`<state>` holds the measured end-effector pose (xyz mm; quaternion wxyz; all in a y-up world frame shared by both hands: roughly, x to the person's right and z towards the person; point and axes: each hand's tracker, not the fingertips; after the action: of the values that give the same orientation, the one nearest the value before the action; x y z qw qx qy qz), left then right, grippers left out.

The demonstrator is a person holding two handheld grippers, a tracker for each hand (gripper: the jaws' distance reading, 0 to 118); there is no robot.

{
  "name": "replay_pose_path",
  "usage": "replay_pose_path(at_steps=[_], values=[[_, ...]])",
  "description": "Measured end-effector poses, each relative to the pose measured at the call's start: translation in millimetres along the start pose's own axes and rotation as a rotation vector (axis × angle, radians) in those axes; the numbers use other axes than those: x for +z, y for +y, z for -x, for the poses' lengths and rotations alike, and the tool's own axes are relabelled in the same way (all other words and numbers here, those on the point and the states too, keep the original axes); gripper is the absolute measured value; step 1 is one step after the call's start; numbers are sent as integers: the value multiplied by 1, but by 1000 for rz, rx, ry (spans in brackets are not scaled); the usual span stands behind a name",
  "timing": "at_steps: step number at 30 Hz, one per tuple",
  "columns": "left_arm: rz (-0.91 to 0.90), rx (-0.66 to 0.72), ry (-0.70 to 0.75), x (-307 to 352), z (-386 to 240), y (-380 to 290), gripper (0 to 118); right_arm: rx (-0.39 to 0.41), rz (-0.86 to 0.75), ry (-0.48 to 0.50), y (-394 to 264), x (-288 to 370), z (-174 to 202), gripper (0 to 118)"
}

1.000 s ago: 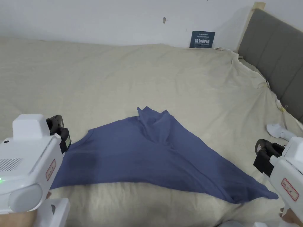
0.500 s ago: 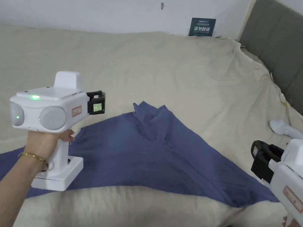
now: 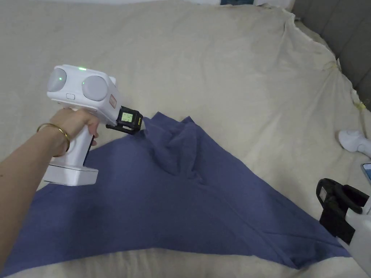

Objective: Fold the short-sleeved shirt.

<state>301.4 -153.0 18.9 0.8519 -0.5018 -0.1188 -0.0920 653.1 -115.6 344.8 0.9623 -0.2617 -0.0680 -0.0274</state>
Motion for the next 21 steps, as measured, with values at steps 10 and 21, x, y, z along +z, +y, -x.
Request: replay_pose_path(at_steps=[10,21], values=[[63,-58,28,-55,-17,2,74,-37,62,-20,-10,-26,-11,0],[63,-96,-34,-43,-22,-2,0,-56,73,-40,-11,-21,-19,0]])
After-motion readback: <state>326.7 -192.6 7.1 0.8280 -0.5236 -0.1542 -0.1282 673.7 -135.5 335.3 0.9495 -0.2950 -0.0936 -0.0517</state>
